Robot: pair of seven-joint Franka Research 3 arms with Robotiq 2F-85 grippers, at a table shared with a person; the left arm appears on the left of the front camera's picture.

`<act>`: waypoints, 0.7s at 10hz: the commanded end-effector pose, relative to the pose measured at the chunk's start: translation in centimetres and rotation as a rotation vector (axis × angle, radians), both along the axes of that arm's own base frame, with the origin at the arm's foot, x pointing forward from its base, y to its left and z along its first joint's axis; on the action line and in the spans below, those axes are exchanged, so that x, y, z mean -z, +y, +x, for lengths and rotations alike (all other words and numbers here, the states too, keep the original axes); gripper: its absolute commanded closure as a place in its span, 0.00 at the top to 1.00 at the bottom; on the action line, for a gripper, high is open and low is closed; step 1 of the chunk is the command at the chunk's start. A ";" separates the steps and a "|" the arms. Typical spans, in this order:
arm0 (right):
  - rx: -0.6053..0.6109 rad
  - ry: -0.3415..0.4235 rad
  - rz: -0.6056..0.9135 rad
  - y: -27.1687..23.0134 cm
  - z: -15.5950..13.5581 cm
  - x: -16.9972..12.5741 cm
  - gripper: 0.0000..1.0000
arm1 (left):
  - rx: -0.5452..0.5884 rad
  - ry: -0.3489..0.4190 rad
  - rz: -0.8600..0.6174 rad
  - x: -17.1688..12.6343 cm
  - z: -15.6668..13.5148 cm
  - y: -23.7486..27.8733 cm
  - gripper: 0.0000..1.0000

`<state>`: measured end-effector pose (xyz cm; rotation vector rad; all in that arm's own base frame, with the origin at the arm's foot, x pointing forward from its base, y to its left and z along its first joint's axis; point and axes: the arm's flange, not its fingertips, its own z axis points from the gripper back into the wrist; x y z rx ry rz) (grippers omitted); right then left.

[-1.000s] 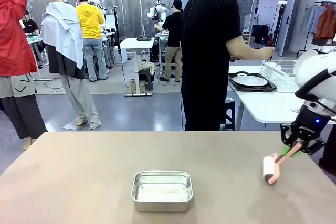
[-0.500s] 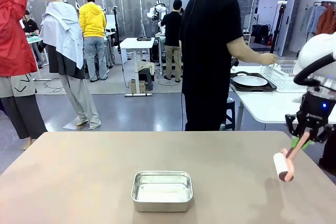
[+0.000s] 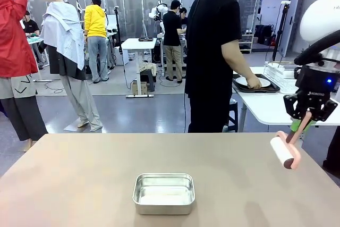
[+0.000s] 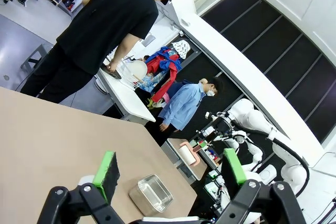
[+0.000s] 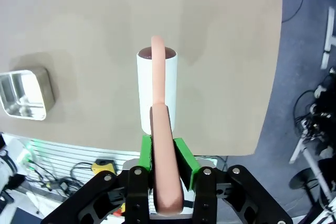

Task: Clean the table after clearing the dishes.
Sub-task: When the right (or left) Handle tray is removed, use the right hand (or left hand) to clean the right (or left) side of the table with the Lint Roller, then place the Lint Roller back on top of the Airtight Container.

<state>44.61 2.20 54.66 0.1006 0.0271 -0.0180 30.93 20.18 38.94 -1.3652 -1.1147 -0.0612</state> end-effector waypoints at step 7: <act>0.000 0.000 0.000 0.0 0.0 0.0 0.23 | 0.008 -0.007 -0.004 -0.1 -0.5 0.1 1.00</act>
